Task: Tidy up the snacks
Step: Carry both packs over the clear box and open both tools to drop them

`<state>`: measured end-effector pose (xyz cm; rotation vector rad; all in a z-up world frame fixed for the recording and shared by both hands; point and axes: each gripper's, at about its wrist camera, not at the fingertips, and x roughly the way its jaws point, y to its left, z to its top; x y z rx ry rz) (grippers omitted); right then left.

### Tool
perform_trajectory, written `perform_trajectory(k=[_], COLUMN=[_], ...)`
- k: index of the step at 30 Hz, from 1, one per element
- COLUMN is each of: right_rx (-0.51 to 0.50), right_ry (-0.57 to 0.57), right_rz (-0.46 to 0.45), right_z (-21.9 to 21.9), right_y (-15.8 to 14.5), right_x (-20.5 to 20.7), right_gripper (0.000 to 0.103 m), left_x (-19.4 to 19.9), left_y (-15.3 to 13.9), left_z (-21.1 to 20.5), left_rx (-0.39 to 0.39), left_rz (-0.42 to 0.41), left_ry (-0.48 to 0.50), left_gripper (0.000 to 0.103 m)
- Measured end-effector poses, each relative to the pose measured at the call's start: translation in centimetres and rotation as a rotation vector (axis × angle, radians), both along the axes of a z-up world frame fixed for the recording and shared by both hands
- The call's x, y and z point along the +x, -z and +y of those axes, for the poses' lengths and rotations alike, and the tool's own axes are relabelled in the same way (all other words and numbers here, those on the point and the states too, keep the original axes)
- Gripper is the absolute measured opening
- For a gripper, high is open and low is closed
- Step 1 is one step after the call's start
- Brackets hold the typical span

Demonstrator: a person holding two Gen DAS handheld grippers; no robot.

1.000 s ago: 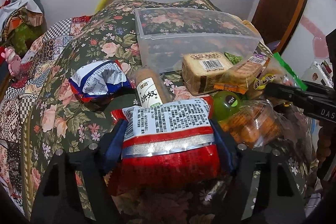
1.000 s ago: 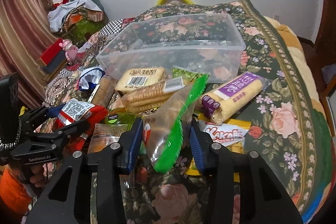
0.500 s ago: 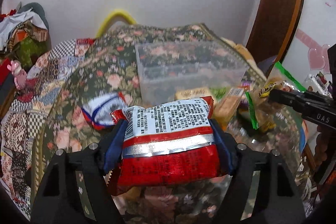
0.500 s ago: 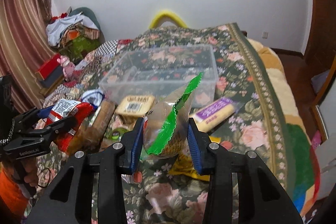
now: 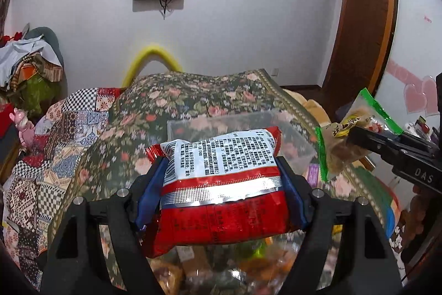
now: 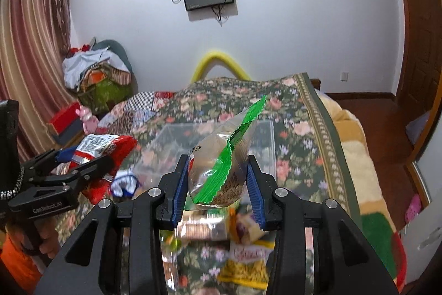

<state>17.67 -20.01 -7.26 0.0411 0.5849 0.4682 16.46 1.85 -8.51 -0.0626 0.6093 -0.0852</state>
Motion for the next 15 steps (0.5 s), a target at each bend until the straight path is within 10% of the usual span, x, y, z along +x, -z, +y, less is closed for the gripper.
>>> perform_trajectory(k=[15], right_rx=[-0.03], right_ry=[0.019], right_rz=[0.04], right_z=[1.6], right_y=[1.8], right_x=[6.7], right_gripper=[0.036], left_x=[9.9], left_y=[2.1], left_z=[-0.2], left_rx=[-0.03], left_rz=[0.105], left_ry=[0.01], left_gripper=[0.077])
